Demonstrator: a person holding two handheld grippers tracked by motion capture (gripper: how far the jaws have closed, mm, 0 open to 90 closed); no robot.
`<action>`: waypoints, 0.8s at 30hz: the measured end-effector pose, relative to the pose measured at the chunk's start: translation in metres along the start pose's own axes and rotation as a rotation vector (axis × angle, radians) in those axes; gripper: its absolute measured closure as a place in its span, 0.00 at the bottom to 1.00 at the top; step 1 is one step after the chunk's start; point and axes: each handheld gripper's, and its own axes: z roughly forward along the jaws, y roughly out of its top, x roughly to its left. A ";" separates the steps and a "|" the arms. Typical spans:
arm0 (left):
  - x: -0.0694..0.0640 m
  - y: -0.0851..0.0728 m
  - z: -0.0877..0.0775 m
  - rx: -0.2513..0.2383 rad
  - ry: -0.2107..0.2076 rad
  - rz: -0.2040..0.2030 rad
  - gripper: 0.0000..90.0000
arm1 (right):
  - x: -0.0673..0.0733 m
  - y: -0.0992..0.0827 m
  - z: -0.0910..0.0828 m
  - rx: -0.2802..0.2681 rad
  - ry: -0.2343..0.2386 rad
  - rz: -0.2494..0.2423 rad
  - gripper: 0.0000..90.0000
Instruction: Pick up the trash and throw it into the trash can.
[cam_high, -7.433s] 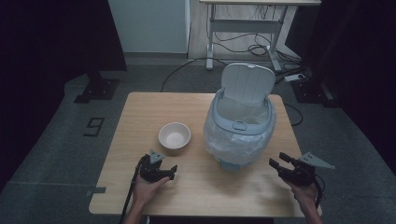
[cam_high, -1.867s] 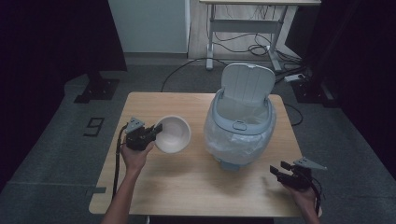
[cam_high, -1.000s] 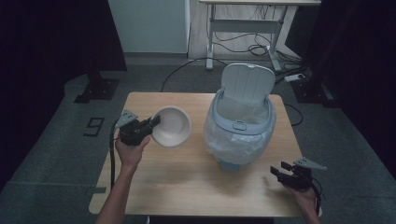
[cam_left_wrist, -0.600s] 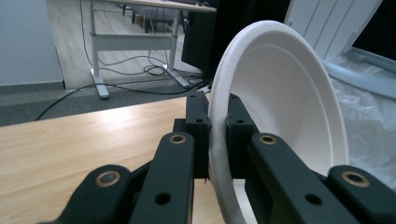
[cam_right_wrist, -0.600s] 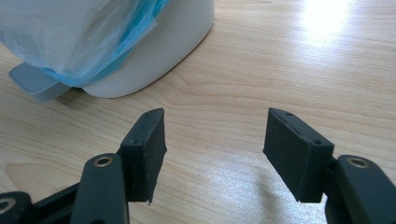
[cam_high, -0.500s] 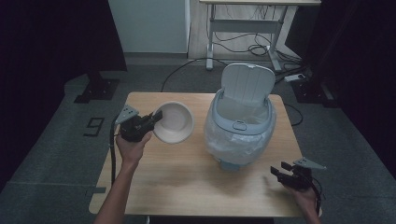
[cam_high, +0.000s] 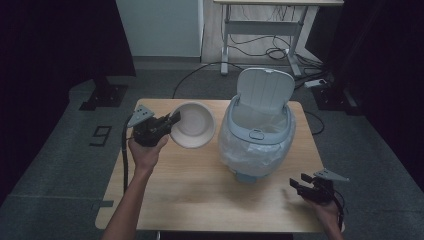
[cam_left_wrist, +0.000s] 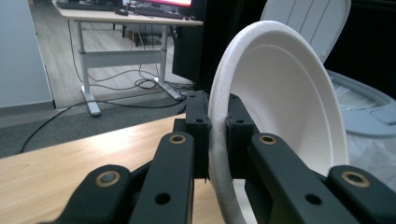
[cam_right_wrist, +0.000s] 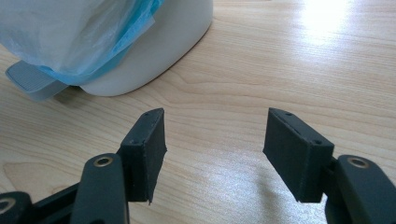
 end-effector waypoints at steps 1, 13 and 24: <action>0.000 0.000 0.000 0.000 0.000 0.000 0.92 | 0.000 0.000 0.000 0.000 0.000 0.000 0.43; -0.020 0.025 0.012 -0.029 -0.030 0.031 0.92 | -0.001 0.000 0.000 0.003 -0.002 -0.001 0.43; -0.027 0.034 0.017 -0.037 -0.041 0.039 0.92 | -0.001 0.000 0.001 0.009 -0.005 -0.007 0.43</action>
